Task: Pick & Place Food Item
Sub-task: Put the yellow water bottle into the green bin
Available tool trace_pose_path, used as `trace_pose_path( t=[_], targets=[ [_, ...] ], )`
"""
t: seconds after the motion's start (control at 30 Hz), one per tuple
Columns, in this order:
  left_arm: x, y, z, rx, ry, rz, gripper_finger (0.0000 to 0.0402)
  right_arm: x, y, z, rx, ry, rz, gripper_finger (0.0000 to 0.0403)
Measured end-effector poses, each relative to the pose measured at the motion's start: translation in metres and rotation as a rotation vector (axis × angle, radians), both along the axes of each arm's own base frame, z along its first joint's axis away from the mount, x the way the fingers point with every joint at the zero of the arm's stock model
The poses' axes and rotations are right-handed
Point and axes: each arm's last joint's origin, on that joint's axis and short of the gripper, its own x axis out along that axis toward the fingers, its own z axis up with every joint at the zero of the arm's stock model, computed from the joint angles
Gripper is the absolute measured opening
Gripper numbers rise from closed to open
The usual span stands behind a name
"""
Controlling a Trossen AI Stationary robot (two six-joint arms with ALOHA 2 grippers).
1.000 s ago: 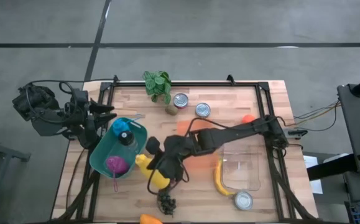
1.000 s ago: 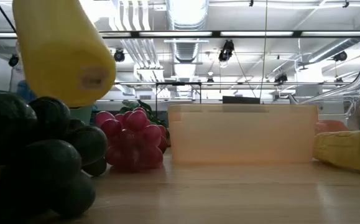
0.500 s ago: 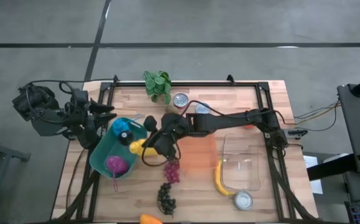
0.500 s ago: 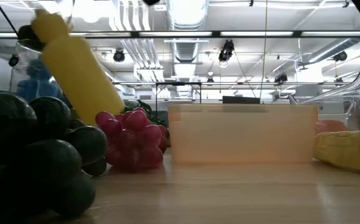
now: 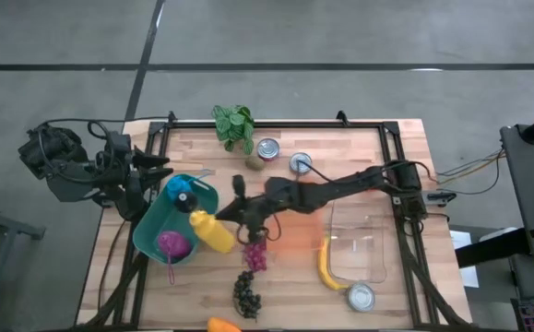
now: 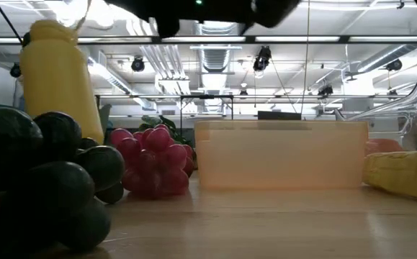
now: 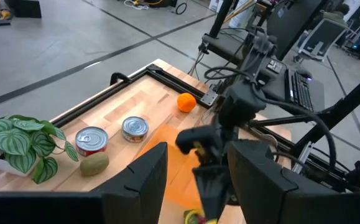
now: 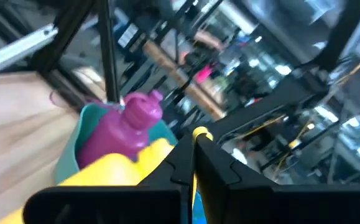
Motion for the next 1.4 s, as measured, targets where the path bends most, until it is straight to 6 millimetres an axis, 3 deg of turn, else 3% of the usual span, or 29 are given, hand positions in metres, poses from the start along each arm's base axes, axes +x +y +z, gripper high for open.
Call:
trace_pose_path(
  t=[0.27,0.53,0.63,1.4],
  targets=[
    [0.0,0.0,0.0,0.0,0.0,0.0,0.0173,-0.055,-0.005,-0.022,0.081,0.046,-0.054,0.0008],
    [0.0,0.0,0.0,0.0,0.001,0.0,0.0173,-0.09,0.008,-0.068,0.152,0.033,-0.13,0.0008],
    [0.0,0.0,0.0,0.0,0.0,0.0,0.0173,-0.095,0.016,-0.075,0.164,0.061,-0.112,0.0008],
    [0.0,0.0,0.0,0.001,0.001,0.0,0.0173,-0.103,0.065,-0.071,0.199,0.089,-0.059,0.0008]
  ],
)
